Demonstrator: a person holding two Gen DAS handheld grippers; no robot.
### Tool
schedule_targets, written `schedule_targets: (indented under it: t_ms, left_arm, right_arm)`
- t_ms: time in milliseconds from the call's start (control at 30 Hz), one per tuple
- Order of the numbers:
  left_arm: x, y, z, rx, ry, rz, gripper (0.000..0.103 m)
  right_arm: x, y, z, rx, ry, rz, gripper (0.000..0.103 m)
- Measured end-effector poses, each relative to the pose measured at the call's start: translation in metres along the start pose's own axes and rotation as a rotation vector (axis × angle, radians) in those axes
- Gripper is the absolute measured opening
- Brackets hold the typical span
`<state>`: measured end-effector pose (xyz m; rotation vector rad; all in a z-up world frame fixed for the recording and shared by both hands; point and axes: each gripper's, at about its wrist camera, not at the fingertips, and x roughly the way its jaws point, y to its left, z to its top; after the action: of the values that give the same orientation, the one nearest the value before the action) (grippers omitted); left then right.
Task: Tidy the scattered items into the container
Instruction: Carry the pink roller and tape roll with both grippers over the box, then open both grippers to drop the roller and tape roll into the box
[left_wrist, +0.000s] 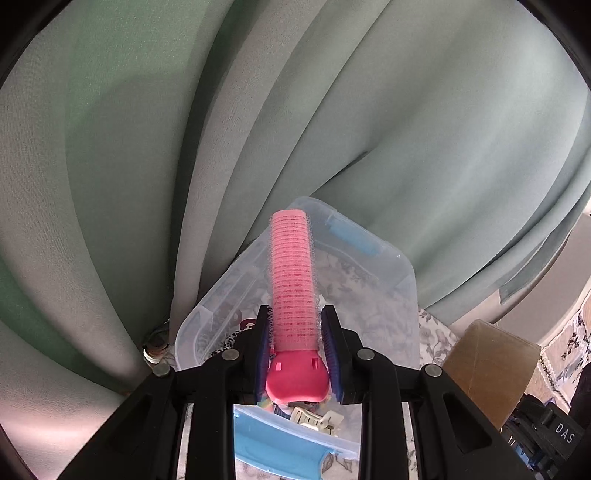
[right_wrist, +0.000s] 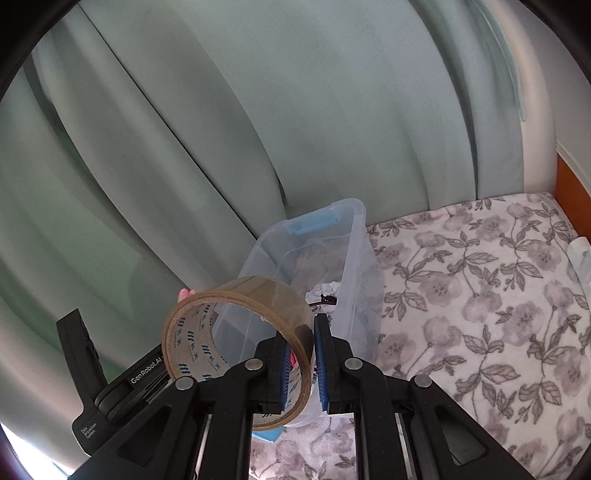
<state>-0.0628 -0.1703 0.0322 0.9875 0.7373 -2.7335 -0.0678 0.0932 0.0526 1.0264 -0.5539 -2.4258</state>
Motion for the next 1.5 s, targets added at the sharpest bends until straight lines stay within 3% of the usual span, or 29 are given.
schedule_targets:
  t_ms: [633,1267,1400,1500]
  left_arm:
    - [0.025,-0.002,-0.012,0.022,0.062,-0.009,0.028]
    - [0.027,-0.002,-0.013,0.021,0.09,-0.006,0.028]
    - [0.02,0.0,-0.013,0.02,0.085,0.003,0.046]
    - [0.021,-0.001,-0.015,0.024,0.089,0.008,0.049]
  right_arm:
    - [0.061,-0.004,-0.01,0.008,0.125,-0.009,0.014]
    - [0.074,-0.007,-0.013,-0.019,0.162,-0.039,0.017]
    - [0.072,-0.006,-0.013,-0.021,0.16,-0.04,0.021]
    - [0.071,-0.002,-0.013,-0.042,0.161,-0.03,0.03]
